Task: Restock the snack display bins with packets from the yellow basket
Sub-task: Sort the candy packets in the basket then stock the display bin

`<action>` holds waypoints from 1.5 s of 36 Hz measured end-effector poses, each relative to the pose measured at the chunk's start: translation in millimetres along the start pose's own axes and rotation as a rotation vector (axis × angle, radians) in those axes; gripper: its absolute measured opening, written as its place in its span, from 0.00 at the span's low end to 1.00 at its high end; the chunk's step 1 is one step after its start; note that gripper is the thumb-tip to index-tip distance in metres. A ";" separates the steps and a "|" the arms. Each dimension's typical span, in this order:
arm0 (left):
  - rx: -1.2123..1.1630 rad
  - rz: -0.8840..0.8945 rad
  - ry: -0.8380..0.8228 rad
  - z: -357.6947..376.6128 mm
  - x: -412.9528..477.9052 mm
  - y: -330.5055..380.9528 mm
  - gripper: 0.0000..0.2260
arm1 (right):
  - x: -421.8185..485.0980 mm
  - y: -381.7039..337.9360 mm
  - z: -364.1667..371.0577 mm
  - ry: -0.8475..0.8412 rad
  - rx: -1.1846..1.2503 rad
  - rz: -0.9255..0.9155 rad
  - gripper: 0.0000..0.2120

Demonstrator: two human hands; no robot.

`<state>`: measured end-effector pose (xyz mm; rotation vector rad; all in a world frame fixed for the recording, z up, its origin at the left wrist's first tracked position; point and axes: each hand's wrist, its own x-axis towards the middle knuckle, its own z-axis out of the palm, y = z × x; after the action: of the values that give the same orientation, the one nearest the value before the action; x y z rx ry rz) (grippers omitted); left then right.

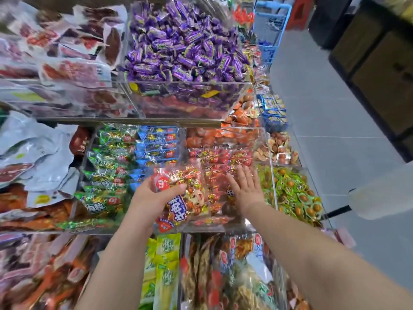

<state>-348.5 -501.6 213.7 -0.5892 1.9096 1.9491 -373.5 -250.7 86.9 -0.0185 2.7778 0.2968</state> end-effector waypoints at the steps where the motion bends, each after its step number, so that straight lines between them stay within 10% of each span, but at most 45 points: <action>1: -0.015 0.004 -0.001 1.3 -1.4 -0.1 0.26 | 3.0 1.5 1.8 -0.018 -0.044 -0.005 0.50; 17: -0.045 -0.040 0.099 10.1 -9.6 -10.8 0.34 | 30.0 4.2 3.8 -0.116 0.070 0.053 0.54; 26: -0.044 -0.067 0.064 23.5 -13.9 -21.3 0.19 | 23.2 4.0 -16.5 -0.190 0.257 0.042 0.65; 32: 0.042 -0.124 0.000 28.2 -12.9 -29.5 0.30 | -1.1 13.5 -73.7 0.240 0.943 -0.121 0.24; 37: 0.153 -0.179 -0.022 41.4 -13.5 -22.9 0.35 | -56.1 22.4 -116.0 0.109 1.257 -0.357 0.13; 44: 0.117 -0.257 -0.016 59.2 -11.7 -24.7 0.39 | -79.6 26.1 -110.9 -0.123 0.900 -0.351 0.41; 54: 0.260 -0.003 0.012 55.8 -15.5 -35.0 0.30 | -86.6 57.9 -88.5 -0.068 1.112 -0.036 0.23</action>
<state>-320.0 -444.1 192.2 -0.5278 2.1218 1.6605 -324.8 -214.4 209.4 0.2042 2.4832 -1.2139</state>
